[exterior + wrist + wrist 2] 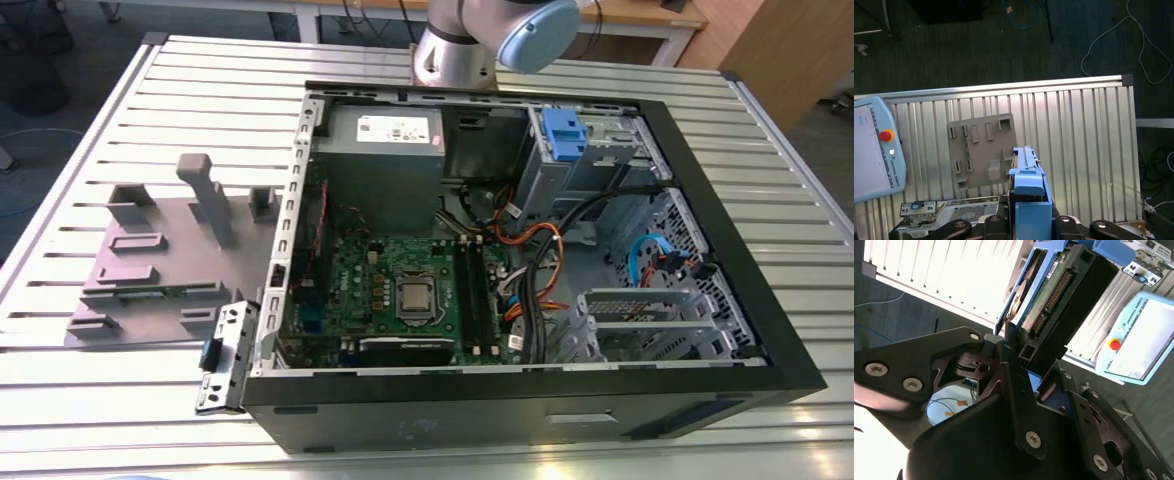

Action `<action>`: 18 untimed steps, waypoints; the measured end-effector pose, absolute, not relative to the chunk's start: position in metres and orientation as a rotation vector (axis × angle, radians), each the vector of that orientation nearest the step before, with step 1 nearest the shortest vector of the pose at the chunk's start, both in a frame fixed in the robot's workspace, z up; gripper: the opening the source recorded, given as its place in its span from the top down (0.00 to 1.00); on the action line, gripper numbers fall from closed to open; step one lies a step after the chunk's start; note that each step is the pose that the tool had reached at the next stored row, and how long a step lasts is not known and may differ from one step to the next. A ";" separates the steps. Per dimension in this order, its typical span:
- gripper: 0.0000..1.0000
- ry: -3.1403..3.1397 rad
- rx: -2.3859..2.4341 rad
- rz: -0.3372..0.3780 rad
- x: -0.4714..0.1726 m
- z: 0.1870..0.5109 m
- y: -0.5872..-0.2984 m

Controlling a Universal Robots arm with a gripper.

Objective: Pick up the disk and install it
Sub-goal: 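Pick up the disk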

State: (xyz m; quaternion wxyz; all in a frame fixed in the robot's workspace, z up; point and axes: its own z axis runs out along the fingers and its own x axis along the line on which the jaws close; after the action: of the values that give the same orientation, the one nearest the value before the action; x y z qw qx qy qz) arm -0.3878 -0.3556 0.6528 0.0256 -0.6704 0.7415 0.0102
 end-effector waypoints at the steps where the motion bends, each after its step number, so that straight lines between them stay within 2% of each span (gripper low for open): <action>1: 0.64 2.293 -2.071 0.032 -0.386 0.651 -0.356; 18: 0.64 2.367 -1.979 0.035 -0.373 0.620 -0.360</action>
State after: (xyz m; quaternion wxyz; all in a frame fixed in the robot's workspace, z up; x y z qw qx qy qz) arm -0.3734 -0.3597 0.6202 0.0279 -0.6410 0.7669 0.0115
